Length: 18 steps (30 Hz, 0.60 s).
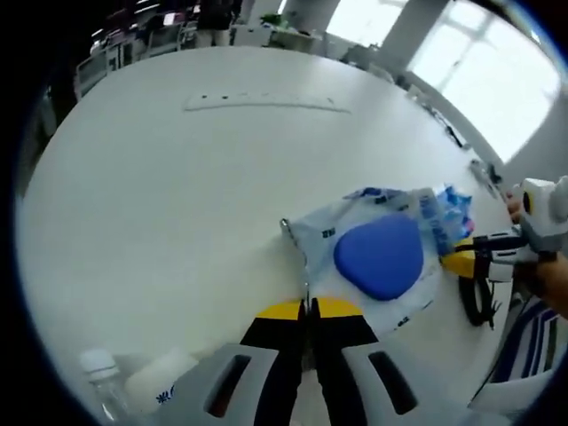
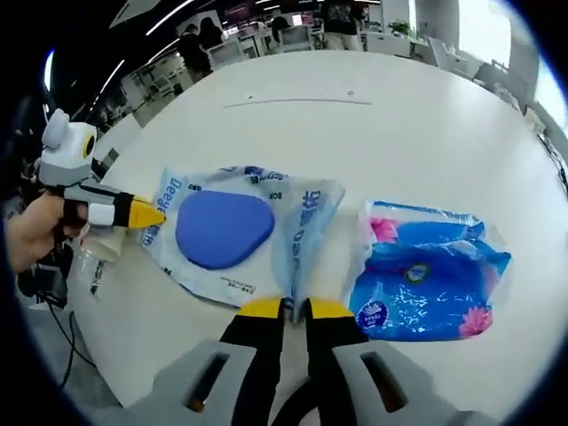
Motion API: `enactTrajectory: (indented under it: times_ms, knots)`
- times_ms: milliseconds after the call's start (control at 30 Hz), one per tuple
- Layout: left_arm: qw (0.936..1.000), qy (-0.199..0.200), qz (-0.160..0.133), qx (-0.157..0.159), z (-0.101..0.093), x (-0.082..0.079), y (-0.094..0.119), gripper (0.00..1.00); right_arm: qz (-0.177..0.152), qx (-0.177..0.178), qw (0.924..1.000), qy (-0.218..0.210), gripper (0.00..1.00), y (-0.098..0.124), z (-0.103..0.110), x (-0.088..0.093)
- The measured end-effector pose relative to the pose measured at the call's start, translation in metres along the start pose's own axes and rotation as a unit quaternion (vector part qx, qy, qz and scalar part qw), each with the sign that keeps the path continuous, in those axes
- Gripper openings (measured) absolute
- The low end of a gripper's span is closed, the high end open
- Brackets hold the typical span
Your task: Arrange the tabletop items into an orderly group along one side of the table until the central work area is clear of visible clutter.
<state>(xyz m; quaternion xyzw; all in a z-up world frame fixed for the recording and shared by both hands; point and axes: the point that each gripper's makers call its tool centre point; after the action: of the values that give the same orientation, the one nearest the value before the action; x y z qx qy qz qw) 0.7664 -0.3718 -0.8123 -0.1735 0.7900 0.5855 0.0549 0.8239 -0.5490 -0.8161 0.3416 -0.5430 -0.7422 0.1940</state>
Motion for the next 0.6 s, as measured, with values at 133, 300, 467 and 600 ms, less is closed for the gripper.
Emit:
enactTrajectory:
  times_ms: [133,300,467,600]
  knots:
    - [1.0000,0.006,-0.002,-0.006,-0.002,0.001,0.001,0.02,-0.002,-0.003,0.9997,0.025,0.23,0.001,0.006,-0.006]
    - [0.9998,0.002,-0.016,-0.015,-0.008,-0.005,0.010,0.12,-0.012,0.007,0.9979,0.063,0.31,0.014,0.018,-0.014]
    - [0.9982,-0.012,-0.044,-0.040,-0.007,-0.019,0.028,0.38,-0.050,0.022,0.9934,0.101,0.41,0.038,0.028,-0.028]
    - [0.9977,-0.029,-0.051,-0.033,-0.009,-0.025,0.038,0.63,-0.069,0.008,0.9913,0.112,0.58,0.051,0.038,-0.031]
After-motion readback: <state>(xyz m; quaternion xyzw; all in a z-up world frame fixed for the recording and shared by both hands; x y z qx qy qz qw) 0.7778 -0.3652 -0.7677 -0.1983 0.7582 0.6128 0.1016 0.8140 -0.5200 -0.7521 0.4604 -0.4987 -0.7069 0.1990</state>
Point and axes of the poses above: the point that each gripper's makers call its tool centre point, and the gripper's own axes: y roughly backward along the fingers, z roughly to its left, x roughly out of its underside, and after that the axes turned 14 degrees about z, right-handed
